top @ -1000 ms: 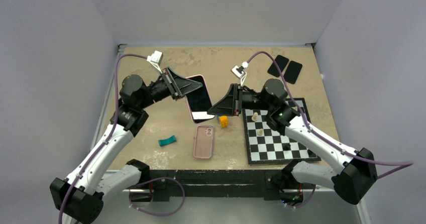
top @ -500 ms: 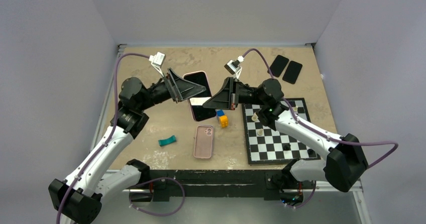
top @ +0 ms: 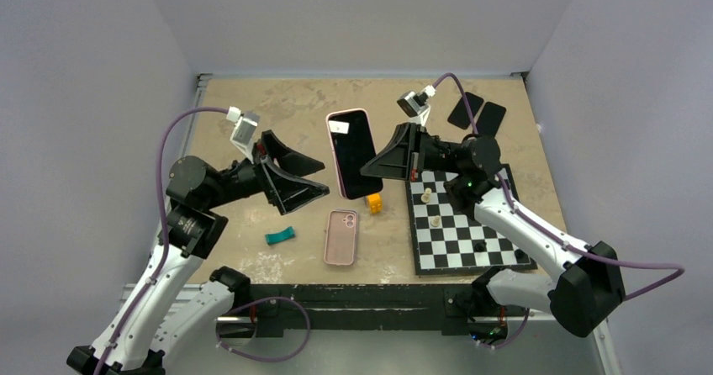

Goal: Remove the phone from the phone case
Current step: Remove the phone case from the phone.

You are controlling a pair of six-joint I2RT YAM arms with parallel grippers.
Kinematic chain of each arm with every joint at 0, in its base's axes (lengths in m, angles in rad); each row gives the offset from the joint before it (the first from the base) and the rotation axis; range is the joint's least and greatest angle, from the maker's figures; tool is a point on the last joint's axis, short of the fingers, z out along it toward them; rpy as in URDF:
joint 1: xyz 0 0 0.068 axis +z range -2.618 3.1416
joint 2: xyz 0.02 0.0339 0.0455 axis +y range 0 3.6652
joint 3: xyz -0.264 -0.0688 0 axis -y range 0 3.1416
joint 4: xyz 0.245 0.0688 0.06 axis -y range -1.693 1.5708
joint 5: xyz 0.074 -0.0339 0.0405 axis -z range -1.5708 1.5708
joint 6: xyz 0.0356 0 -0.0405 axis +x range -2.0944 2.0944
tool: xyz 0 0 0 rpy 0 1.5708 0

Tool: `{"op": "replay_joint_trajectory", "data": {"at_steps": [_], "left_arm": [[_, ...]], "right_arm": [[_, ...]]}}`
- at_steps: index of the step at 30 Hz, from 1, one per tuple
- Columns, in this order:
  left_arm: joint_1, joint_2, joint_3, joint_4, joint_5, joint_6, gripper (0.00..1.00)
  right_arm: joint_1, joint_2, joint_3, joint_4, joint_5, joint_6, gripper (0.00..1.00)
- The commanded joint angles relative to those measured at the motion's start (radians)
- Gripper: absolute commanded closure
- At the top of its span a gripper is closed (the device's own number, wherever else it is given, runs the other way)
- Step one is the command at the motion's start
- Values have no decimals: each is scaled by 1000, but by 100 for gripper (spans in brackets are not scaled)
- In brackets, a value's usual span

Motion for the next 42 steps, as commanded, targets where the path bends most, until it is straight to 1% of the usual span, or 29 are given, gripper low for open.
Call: {"op": "replay_joint_trajectory", "data": {"at_steps": [1,5,7,13,16,19,20,21,23,27,31,33,34,35,36,37,38,40,42], "left_arm": [[-17,23,-26,14,50,49,4],[-69,43,-20,54,29,30,3],[-85,58,-15,52,18,33,5],[-89,77,-25,38,-11,39,32],[-87,78,-18,-5,-35,63,41],[-89,85,0,-34,-65,69,54],[-91,90,11,-59,-83,73,57],[-93,97,24,-80,-101,78,58],[-102,117,51,-151,-146,87,58],[-119,157,107,-232,-218,108,54],[-118,174,139,-219,-253,94,54],[-118,184,156,-217,-268,96,59],[-119,191,173,-228,-277,104,64],[-119,196,187,-248,-291,113,71],[-119,201,199,-277,-313,122,80],[-119,204,211,-316,-349,132,94],[-119,204,218,-365,-404,138,100],[-117,196,215,-458,-530,140,100],[-116,200,215,-565,-655,148,100]], "right_arm": [[-1,-12,40,64,-1,8,100],[-2,-4,54,33,3,-15,100],[-1,-2,57,35,4,-13,100],[0,-8,53,30,14,-16,100],[1,-13,46,31,19,-16,100],[4,-16,42,21,23,-25,100],[5,-16,41,14,25,-31,100],[6,-16,43,3,27,-40,100],[10,-16,44,-25,34,-61,100],[17,-12,46,-59,44,-87,100],[20,-18,46,-109,51,-124,100],[21,-21,46,-122,52,-135,100],[20,-24,44,-130,54,-141,100],[21,-25,43,-142,54,-149,100],[21,-31,46,-166,56,-163,100],[20,-38,48,-193,58,-179,100],[20,-45,53,-219,62,-205,100],[20,-65,64,-292,77,-261,100],[20,-102,86,-425,127,-353,100]]}}
